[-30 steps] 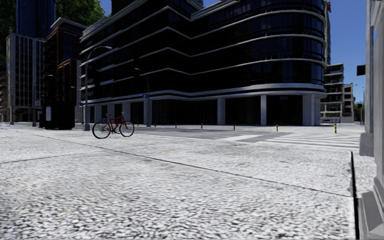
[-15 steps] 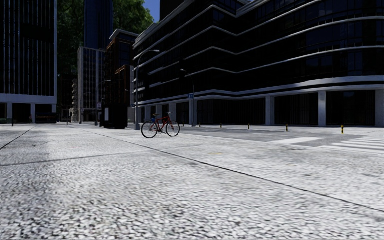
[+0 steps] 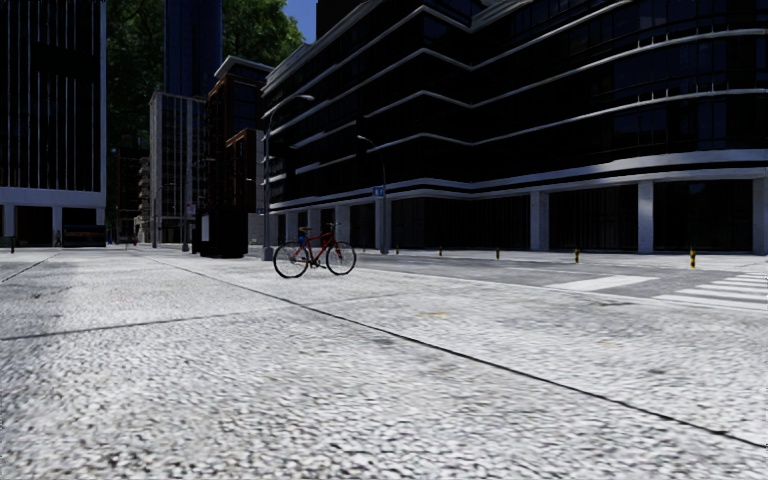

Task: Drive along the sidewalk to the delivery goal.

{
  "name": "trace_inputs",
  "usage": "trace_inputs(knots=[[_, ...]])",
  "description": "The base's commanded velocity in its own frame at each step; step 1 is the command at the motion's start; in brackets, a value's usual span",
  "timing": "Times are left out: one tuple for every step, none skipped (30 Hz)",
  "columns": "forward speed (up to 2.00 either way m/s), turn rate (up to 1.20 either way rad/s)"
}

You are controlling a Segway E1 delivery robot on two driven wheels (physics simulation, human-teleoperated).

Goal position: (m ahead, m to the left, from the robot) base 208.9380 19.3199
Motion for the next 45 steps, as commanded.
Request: trace_inputs(knots=[[1.14, -0.35], [1.21, -0.38], [1.23, -0.41], [1.23, -0.47], [1.23, -0.53], [1.24, -0.56], [1.24, -0.56], [1.24, -0.56], [1.24, -0.58], [1.24, -0.65], [1.24, -0.68], [1.24, -0.68], [1.24, -0.68], [1.24, -0.68], [1.24, -0.68], [1.24, -0.69], [1.24, -0.69], [1.24, -0.69], [1.24, -0.69], [1.24, -0.69], [1.24, -0.69], [1.25, -0.69], [1.26, -0.69], [1.26, -0.69], [1.26, -0.69], [1.26, -0.69], [1.26, -0.69], [1.26, -0.69], [1.26, -0.69], [1.26, -0.69], [1.26, -0.69], [1.26, -0.69], [1.26, -0.69], [1.26, -0.69], [1.26, -0.69], [1.26, -0.69], [1.27, -0.69], [1.3, -0.69], [1.42, -0.63], [2.0, -0.52], [2.0, -0.52], [2.0, -0.27], [2.0, -0.06], [2.0, 0.0], [2.0, 0.0]])
